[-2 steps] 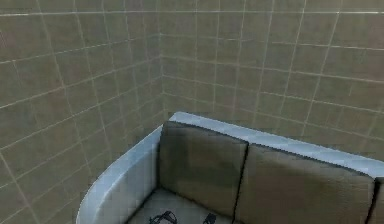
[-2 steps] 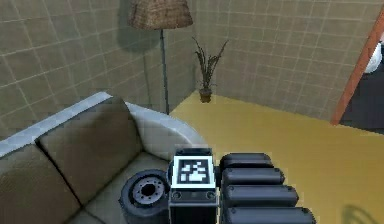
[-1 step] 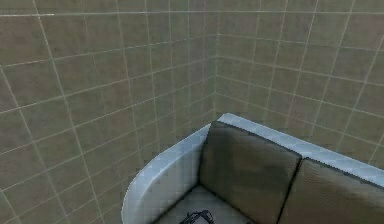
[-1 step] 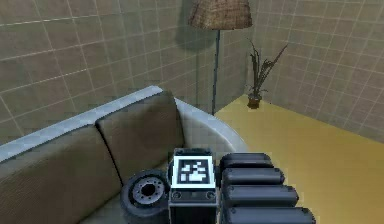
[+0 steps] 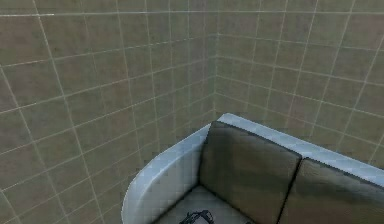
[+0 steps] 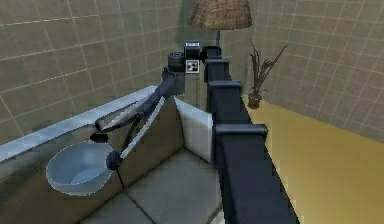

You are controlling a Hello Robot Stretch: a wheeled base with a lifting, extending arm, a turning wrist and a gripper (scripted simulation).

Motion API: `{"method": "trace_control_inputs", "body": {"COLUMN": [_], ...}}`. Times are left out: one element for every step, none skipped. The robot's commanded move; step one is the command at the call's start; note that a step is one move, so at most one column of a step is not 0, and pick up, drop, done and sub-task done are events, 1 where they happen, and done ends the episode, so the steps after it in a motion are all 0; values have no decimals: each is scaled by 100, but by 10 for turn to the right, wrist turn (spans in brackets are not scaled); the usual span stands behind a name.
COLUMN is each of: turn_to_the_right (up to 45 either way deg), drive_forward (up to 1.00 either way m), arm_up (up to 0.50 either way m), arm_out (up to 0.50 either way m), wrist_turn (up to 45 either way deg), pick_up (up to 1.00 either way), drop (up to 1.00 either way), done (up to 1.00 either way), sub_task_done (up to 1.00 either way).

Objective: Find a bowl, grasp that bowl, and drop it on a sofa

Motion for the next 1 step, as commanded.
{"method": "trace_control_inputs", "body": {"turn_to_the_right": [0], "drive_forward": [0], "arm_up": [0], "arm_out": [0], "wrist_turn": [390], "pick_up": [0], "drop": [0], "done": [0], "sub_task_done": [0]}}
